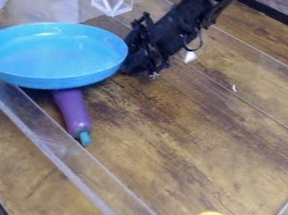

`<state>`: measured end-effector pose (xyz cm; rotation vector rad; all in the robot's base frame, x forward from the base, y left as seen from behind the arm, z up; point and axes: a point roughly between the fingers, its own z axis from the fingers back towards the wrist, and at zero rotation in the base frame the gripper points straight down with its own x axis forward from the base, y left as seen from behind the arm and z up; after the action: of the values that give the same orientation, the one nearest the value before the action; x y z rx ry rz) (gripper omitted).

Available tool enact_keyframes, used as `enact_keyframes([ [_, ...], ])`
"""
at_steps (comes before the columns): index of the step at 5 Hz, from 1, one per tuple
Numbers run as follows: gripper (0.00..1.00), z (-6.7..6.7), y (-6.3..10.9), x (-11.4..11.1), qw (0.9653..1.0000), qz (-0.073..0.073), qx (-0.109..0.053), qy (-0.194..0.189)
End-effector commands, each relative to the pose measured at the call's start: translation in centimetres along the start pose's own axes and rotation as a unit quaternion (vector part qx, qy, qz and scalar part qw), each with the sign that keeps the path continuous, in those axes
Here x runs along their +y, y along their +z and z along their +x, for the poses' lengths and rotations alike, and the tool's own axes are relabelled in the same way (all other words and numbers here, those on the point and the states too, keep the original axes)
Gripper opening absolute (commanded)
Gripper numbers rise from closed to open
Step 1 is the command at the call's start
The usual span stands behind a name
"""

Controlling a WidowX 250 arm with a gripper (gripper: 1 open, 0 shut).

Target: Put the purple eggplant on the blue tray

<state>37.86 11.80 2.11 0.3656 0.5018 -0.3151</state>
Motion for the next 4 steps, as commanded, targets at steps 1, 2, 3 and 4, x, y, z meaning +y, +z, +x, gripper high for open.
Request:
enact_keyframes([
  [1, 0.0, -0.5, 1.0, 1.1, 0.9982, -0.026, -0.004, 0.055],
  [2, 0.0, -0.2, 1.2, 1.3, 0.9953, -0.047, 0.005, 0.084],
  [3, 0.0, 0.0, 1.6, 1.5, 0.9915, -0.065, 0.014, 0.112],
  [4, 0.0, -0.5, 2.7, 1.0, 0.9921, -0.064, 0.013, 0.107],
])
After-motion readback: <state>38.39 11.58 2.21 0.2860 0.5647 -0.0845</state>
